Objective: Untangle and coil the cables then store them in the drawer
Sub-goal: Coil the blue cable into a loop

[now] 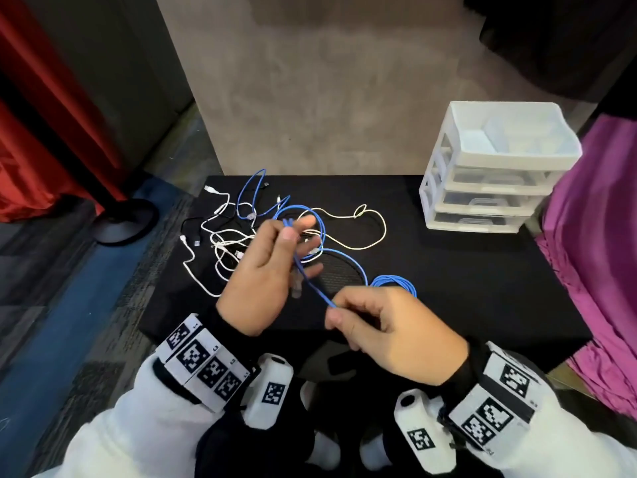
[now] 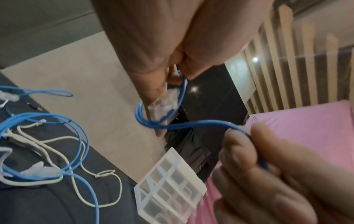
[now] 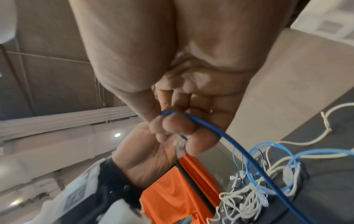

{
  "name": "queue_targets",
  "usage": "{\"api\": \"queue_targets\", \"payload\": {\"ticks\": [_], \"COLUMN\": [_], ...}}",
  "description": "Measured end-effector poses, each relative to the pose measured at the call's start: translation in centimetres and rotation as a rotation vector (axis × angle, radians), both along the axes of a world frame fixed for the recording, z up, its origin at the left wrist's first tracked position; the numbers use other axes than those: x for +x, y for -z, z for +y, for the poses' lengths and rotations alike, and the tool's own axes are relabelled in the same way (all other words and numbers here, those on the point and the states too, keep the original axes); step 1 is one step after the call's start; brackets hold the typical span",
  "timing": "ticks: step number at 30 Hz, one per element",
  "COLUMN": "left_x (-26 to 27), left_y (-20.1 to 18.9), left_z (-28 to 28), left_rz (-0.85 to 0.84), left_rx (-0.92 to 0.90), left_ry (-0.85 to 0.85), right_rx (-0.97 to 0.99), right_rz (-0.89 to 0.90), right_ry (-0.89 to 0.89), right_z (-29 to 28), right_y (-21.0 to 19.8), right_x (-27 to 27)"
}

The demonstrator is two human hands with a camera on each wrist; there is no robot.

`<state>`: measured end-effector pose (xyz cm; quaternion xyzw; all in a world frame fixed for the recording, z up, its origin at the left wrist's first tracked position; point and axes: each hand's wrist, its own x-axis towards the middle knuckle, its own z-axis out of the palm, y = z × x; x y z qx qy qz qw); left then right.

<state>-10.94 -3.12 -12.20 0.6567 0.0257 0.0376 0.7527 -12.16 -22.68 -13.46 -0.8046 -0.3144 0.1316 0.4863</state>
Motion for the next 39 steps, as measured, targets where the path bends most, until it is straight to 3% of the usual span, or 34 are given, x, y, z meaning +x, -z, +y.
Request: {"api": "queue_targets", "payload": {"ticks": [4,8,12,16,20,24,28,32,37,39], "left_x": [-1.5,-2.8,-3.3,-2.8,-0.9,0.0,0.7,0.6,-0.2,-0.9], "left_y": [-0.5,-0.2,-0.5,-1.8,-4.0,-4.9,-3.4,-0.6,1.1,1.0], "left_z": [-0.9,-1.4,-1.6,-0.8,1.6,2.6,1.9,0.5,0.7,0.3], "left_rz": [0.056,0.090,0.252,0.330,0.275,0.150,0.057,-0.050,-0.075,-0.028], "left_rx": [0.269,0.399,0.121,-0.243,-0.620,-0.733,-0.585,-0.123,0.387,0.475], "left_ry": [0.240,0.418,0.503,0.456,0.376,0.266,0.083,-0.075,0.042,0.116], "right_rx": [0.048,0.135,0.211,0.228,0.165,0.117,0.017,0.006,0.086,0.131], "right_rz": [-0.088,-0.075,-0.037,-0.001,0.114,0.216,0.135,0.037,-0.039,-0.062], "right_ry": [0.111,0.178,0.210,0.252,0.283,0.219,0.084,-0.006,0.020,0.117], "right_z": [-0.4,-0.9,-1.4,-1.4,-1.3,-0.5,0.2,0.2,-0.7,-0.9], "right_y": [-1.0,-1.7,-1.2,0.3,3.9,6.3,6.0,3.3,-0.6,-1.3], "right_x": [1.0,2.4,3.6,4.0,3.8,1.7,-0.2,-0.8,0.6,1.7]}}
